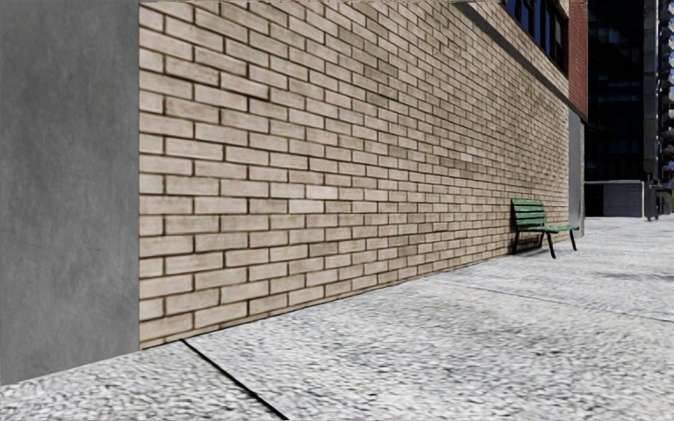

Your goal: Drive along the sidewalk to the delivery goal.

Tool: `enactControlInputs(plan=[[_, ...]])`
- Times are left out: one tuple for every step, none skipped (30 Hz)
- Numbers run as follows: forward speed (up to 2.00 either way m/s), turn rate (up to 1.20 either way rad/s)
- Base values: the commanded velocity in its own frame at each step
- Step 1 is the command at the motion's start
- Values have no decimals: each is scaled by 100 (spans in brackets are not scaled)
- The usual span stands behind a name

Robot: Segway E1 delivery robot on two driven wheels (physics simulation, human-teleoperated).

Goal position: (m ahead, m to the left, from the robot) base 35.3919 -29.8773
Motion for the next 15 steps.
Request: enactControlInputs(plan=[[165,-89],[165,-89],[165,-89],[165,-89],[165,-89],[165,-89],[165,-89],[165,-89],[165,-89],[165,-89],[165,-89],[165,-89],[165,-89],[165,-89],[166,-89]])
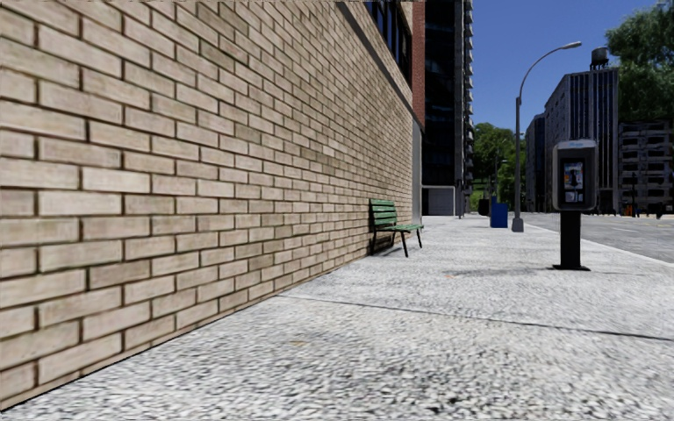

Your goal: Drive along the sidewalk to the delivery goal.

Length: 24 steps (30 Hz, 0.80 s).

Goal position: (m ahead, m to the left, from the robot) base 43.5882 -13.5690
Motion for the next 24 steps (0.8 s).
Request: enactControlInputs(plan=[[166,-89],[166,-89],[166,-89],[166,-89],[166,-89],[167,-89],[167,-89],[167,-89],[168,-89],[169,-78],[169,-78],[200,-29],[200,0],[200,0],[200,0],[200,0],[200,0],[200,0],[200,0],[200,0],[200,0],[200,0],[200,0],[200,0]])
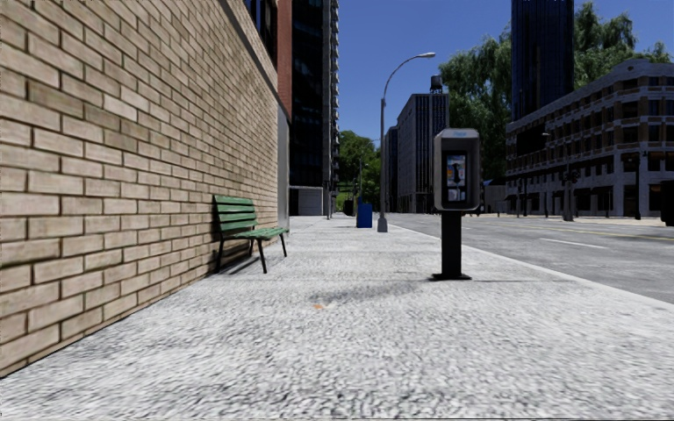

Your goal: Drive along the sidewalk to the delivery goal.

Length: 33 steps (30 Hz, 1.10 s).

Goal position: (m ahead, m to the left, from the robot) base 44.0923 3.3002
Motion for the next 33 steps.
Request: enactControlInputs(plan=[[200,0],[200,0],[200,0],[200,0],[200,0],[200,0],[200,0],[200,0],[200,0],[200,0],[200,0],[200,0],[200,0],[200,0],[200,0],[200,0],[200,0],[200,0],[200,0],[200,0],[200,1],[200,2],[200,2],[200,2],[200,0],[200,0],[200,0],[200,0],[200,0],[200,0],[200,0],[200,0],[200,0]])
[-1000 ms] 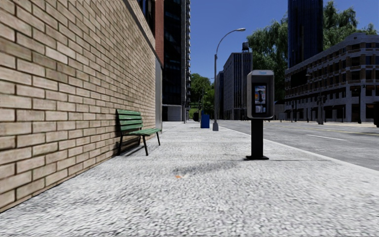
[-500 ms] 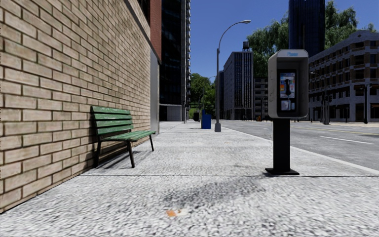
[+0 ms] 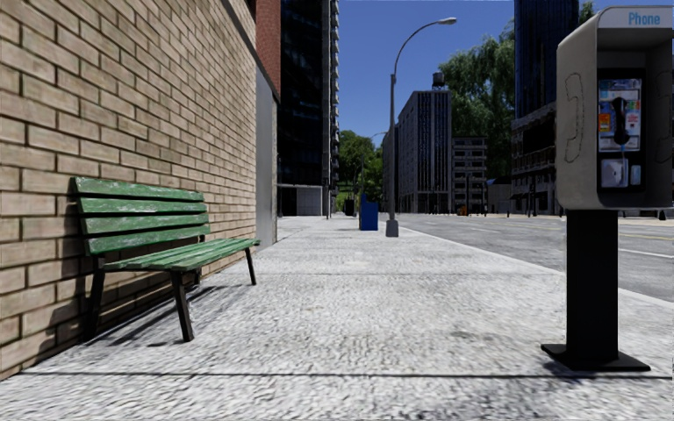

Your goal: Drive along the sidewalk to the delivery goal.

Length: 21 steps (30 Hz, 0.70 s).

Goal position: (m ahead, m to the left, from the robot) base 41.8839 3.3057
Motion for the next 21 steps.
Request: enactControlInputs(plan=[[200,0],[200,0],[200,0],[200,0],[200,0],[200,0],[200,0],[200,0],[200,0],[200,0],[200,0],[200,0],[200,0],[200,0],[200,0],[200,0],[200,0],[200,0],[200,0],[200,0],[200,0]])
